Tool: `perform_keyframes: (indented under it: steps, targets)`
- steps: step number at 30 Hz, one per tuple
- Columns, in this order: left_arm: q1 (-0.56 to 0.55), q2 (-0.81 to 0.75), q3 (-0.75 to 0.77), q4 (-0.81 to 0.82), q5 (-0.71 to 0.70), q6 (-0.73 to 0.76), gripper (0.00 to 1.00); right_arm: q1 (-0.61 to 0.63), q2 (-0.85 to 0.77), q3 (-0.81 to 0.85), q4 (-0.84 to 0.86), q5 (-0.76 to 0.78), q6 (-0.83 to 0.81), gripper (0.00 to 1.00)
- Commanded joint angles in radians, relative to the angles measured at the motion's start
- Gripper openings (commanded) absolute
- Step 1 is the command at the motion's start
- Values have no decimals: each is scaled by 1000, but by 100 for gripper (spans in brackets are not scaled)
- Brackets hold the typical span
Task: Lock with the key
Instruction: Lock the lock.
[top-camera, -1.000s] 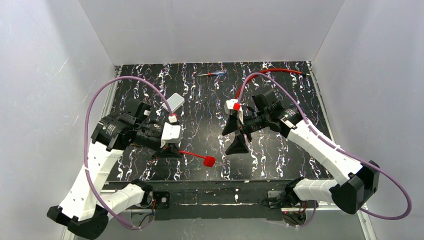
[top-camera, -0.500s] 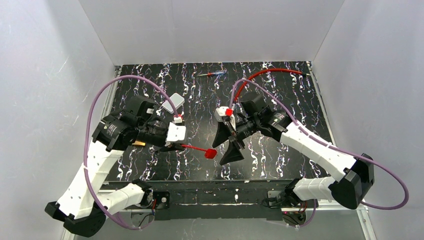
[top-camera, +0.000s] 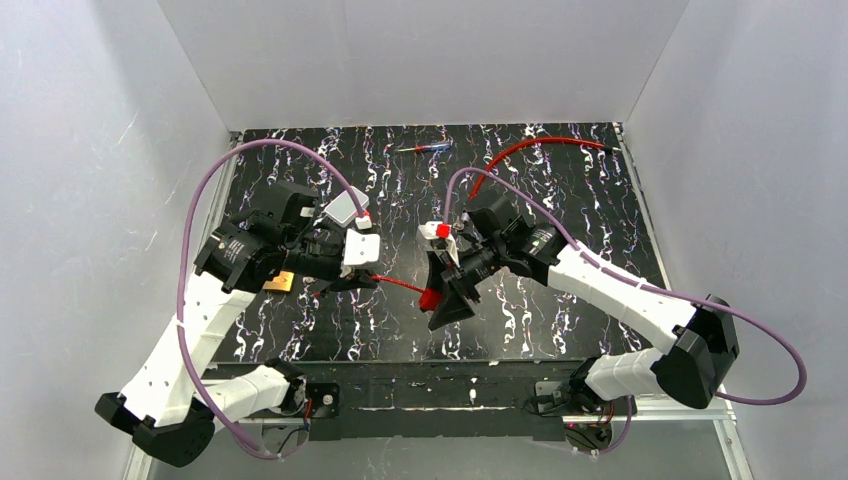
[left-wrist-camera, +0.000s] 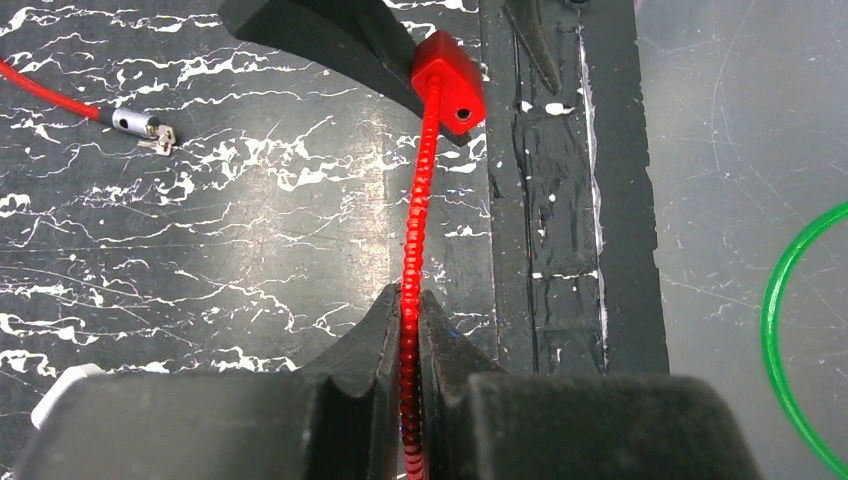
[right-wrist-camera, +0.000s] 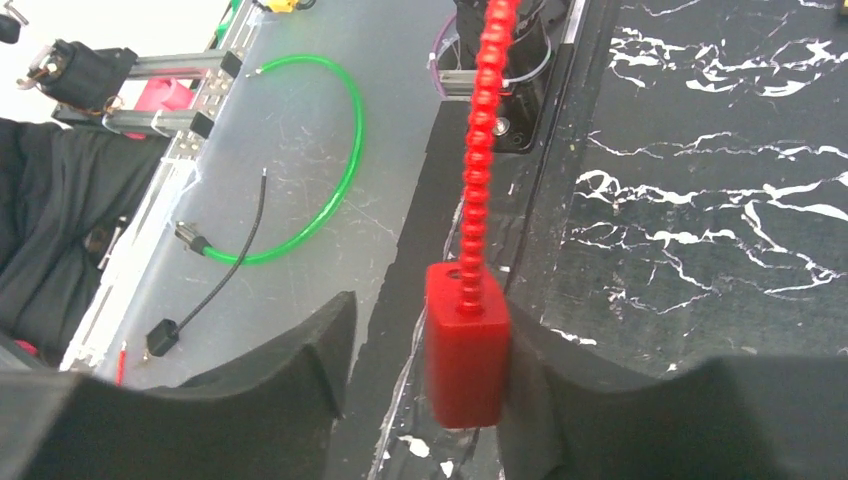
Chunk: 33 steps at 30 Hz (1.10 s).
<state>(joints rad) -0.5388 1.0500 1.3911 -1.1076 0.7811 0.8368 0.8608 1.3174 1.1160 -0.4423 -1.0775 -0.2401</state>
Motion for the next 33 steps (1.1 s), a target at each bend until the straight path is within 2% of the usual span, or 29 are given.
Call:
perform_keyframes:
  steps: [1,6,8,10,12,14,15,19,21,22,26,31,33]
  targets:
    - [-3,-15,-7,26,16,-32,0,4,-12,2,33,-23,3,50]
    - [-1,-21,-36,44,20,-72,0,1,-8,5,63,2,35,28]
    - [0,-28,-55,58,22,-114,0,-1,-7,8,62,29,34,16]
    - [4,-28,-70,71,11,-185,16,-4,-11,13,44,68,11,2]
    - [15,-18,-72,42,-1,-220,42,-7,-17,26,1,115,-39,1]
    - [30,2,-57,-15,-9,-212,60,-12,-30,35,-32,143,-81,1]
    - [38,21,-41,-53,-16,-195,65,-15,-39,37,-46,154,-102,1]
    - [107,87,59,-215,-19,-90,76,-19,-64,33,-91,219,-151,1]
    - [109,116,92,-274,-135,-14,76,-20,-78,20,-101,231,-154,1]
    - [109,110,72,-260,-212,16,73,-20,-79,19,-101,225,-153,1]
    - [109,65,-52,-192,-365,121,62,-20,-72,24,-99,215,-143,1]
    - [109,12,-122,-103,-378,121,43,-20,-62,26,-93,211,-136,1]
    - [109,7,-132,-89,-372,117,31,-20,-60,28,-91,210,-134,1]
